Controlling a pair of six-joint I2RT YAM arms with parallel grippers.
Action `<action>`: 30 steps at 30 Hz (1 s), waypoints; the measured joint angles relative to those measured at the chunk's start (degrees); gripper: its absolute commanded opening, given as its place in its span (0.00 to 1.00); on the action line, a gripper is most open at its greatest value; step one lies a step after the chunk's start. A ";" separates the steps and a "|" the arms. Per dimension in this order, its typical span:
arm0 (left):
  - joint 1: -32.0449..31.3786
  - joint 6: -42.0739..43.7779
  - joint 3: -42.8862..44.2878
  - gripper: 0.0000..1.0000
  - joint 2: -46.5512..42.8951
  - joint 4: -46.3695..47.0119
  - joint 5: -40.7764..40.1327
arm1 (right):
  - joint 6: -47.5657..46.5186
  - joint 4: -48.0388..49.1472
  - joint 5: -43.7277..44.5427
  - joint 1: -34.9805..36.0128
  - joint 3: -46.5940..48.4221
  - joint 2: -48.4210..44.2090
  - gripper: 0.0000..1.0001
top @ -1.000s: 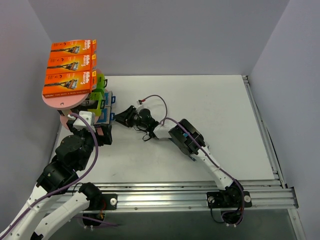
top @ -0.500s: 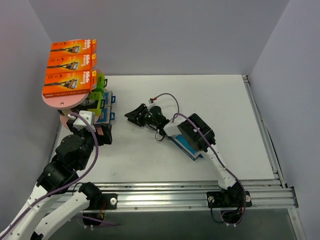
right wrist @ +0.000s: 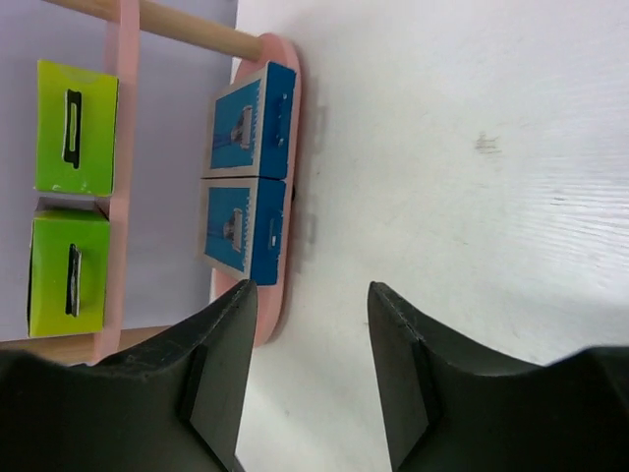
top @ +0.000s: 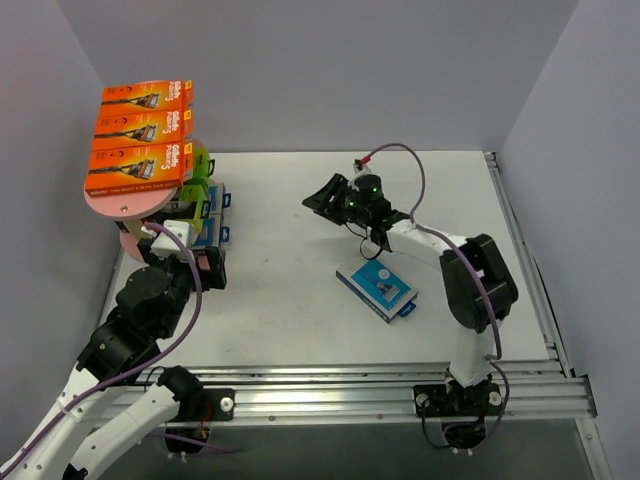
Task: Place and organize the shaving razors onto the shelf
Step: Grab a shaving razor with the right arm
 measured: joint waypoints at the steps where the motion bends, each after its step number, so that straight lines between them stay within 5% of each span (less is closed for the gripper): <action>1: 0.07 0.00 0.00 0.94 0.09 0.02 0.13 | -1.66 -2.29 0.70 -0.50 -0.90 -2.75 0.46; 7: 0.33 0.02 -0.28 0.94 0.98 0.28 0.72 | -7.41 -13.05 7.17 -3.32 -11.89 -19.37 0.52; 13: 0.33 0.57 -0.94 0.94 0.96 0.72 1.05 | -8.24 -23.47 15.47 -5.40 -22.16 -32.35 0.74; 22: 0.33 1.22 -1.29 0.98 0.85 1.16 2.69 | -4.57 -31.65 23.67 -7.15 -33.18 -50.51 0.42; 30: 0.33 1.14 -1.29 0.95 1.14 1.14 2.71 | 1.29 -36.46 24.72 -7.41 -44.70 -55.19 0.46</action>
